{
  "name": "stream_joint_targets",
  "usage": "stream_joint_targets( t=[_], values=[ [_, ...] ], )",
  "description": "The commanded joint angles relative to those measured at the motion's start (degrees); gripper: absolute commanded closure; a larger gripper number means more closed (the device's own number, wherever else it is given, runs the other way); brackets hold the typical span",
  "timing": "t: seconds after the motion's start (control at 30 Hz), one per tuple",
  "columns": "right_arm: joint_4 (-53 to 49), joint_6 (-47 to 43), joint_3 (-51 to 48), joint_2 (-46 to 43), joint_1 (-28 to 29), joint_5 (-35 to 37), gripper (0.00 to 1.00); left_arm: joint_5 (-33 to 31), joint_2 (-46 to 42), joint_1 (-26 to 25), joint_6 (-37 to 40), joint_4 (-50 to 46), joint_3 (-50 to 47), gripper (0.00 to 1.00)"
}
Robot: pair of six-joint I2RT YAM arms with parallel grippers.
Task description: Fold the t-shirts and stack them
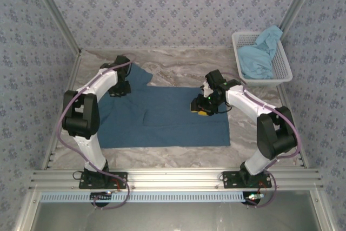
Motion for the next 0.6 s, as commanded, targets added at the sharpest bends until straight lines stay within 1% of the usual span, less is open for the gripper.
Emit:
stream_joint_targets(
  t=[0.0,0.03,0.07,0.2,0.23,0.33,0.43,0.5,0.57],
  values=[
    [-1.11,0.34,1.29,0.8,-0.37,-0.8,0.55,-0.72,-0.62,0.27,-1.67,-1.17,0.83,0.46],
    [-1.2,0.34,1.44,0.71,-0.67,-0.29,0.55,-1.05,-0.97,0.4,-2.56,-1.84,1.29,0.44],
    [-1.16,0.39,1.59,0.55,-0.94,0.28,0.55,-0.36,-1.09,0.89,-3.6,-2.47,2.1,0.43],
    [-0.73,1.4,3.09,0.55,-2.68,4.93,0.55,6.07,-0.12,4.2,-7.31,-2.45,8.53,0.46],
    [-0.7,1.33,5.46,1.14,-3.0,6.26,0.55,7.91,1.32,5.01,-8.08,-2.52,11.45,0.46],
    [-2.15,-0.39,10.66,4.89,-3.44,11.89,0.56,12.39,8.15,6.64,-10.84,-3.16,21.13,0.48],
    [-3.07,-2.86,16.35,9.9,-3.99,16.66,0.56,14.45,16.22,6.65,-12.44,-2.57,32.05,0.53],
    [-1.9,-4.24,19.35,12.39,-4.55,18.03,0.56,15.07,21.02,6.57,-12.96,-1.36,37.86,0.56],
    [-0.06,-4.83,21.66,14.42,-5.26,17.98,0.55,14.26,25.26,6.6,-13.91,-0.48,43.0,0.58]
  ],
)
